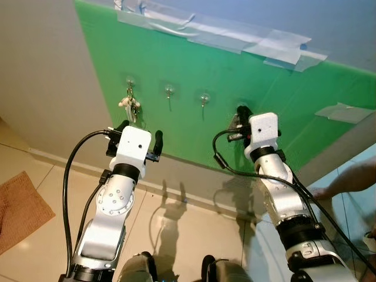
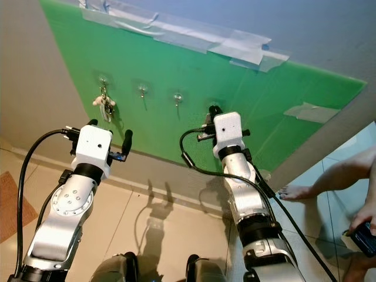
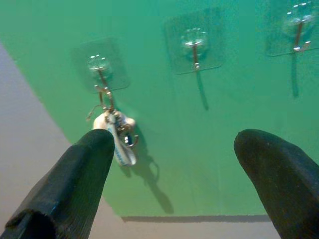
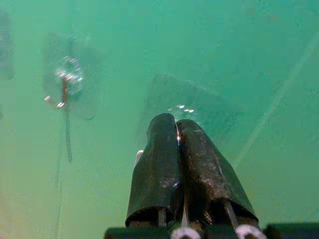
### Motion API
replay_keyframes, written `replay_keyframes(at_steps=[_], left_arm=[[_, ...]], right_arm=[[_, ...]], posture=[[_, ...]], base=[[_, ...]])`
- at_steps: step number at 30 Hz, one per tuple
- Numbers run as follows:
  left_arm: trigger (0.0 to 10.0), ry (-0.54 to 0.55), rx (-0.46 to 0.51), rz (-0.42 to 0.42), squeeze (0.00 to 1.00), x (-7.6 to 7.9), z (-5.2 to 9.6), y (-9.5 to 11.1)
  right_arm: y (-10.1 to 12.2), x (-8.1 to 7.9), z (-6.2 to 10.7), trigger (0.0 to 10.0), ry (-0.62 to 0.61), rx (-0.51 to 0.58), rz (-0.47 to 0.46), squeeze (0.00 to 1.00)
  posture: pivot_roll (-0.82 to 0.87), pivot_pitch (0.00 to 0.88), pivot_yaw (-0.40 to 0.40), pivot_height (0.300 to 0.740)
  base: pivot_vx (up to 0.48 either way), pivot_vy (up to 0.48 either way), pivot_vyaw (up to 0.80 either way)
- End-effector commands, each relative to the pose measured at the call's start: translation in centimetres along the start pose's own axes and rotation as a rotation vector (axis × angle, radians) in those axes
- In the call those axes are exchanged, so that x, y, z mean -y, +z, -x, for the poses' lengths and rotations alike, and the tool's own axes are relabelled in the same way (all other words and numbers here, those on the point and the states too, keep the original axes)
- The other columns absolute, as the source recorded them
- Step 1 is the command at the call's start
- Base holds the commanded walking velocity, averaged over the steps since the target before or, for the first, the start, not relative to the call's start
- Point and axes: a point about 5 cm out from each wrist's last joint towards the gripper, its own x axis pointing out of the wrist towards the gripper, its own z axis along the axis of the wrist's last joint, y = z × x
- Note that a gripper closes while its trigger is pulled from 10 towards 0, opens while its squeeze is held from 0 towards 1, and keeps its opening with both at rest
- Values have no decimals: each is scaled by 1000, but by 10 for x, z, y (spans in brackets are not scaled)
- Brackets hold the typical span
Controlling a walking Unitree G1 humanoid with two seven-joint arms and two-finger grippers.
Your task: Setting the table
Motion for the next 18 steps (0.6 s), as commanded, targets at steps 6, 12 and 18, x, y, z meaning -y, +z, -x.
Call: replay_keyframes(at_steps=[6,12,18], left_arm=[[10000,-4,23,-12,0,2,0,5],[10000,0,22,-12,0,1,0,4],[10000,1,22,-11,0,1,0,4]], right_arm=[[3,0,2,10000,16,47,105,0],[4,2,0,10000,12,64,140,0],[6,0,0,10000,30,88,181,0]], posture=[[25,159,-70,740],[28,154,-70,740],[28,154,-72,740]], base=[[0,0,0],[0,0,0],[0,0,0]])
